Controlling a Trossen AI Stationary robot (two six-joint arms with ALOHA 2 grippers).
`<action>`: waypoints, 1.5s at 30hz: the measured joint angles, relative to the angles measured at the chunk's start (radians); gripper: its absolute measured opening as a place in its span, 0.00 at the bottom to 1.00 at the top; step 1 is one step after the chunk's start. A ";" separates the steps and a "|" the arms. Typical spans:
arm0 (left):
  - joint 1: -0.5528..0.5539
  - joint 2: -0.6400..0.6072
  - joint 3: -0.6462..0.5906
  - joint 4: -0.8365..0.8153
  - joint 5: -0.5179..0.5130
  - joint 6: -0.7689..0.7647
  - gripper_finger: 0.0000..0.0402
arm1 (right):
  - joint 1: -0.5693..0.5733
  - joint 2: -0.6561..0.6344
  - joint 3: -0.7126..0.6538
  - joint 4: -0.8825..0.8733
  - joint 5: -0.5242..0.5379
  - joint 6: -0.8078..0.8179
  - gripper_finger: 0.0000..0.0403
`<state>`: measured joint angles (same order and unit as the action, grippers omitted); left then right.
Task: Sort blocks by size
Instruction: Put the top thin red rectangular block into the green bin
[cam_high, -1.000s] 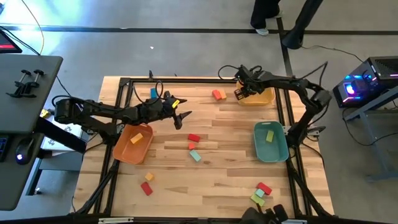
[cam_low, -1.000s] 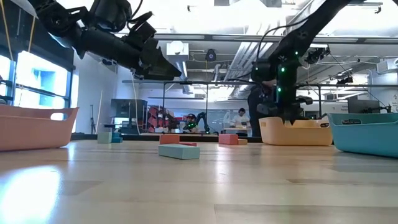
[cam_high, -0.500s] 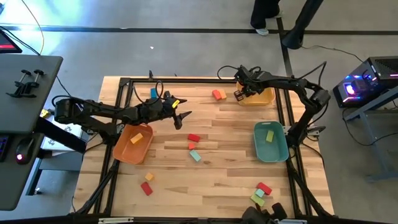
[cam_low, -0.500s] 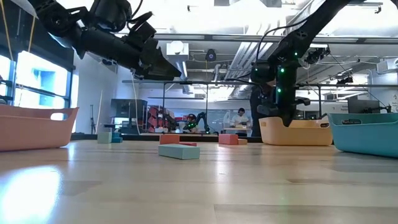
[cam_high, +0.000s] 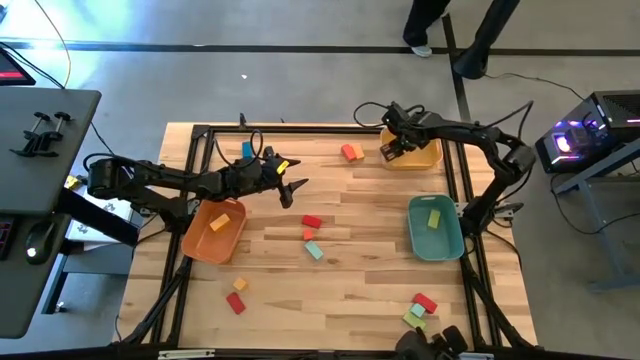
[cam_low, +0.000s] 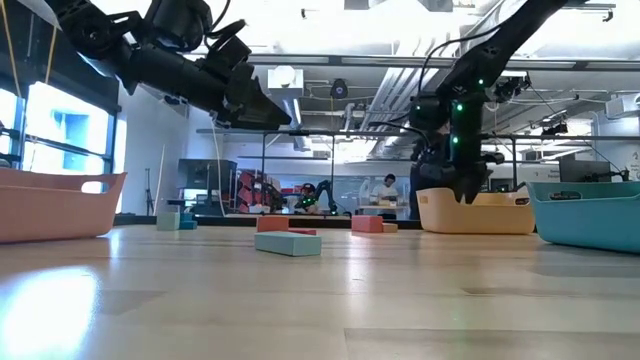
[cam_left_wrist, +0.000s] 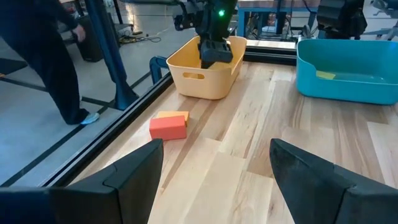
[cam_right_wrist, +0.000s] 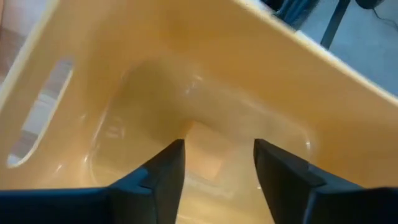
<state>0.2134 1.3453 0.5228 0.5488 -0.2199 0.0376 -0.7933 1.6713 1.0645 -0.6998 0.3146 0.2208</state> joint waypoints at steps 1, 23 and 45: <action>0.000 0.000 0.000 0.000 0.000 0.000 0.70 | 0.000 -0.010 0.000 0.001 0.000 -0.004 0.48; -0.015 0.000 0.000 0.040 -0.025 0.018 0.70 | 0.512 -0.199 -0.114 0.376 0.164 -0.246 0.49; -0.017 0.000 0.000 0.146 -0.010 0.031 0.70 | 0.634 -0.191 -0.524 1.289 -0.337 -0.271 0.55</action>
<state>0.1961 1.3449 0.5224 0.6952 -0.2299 0.0690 -0.1592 1.4804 0.5409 0.5892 -0.0229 -0.0502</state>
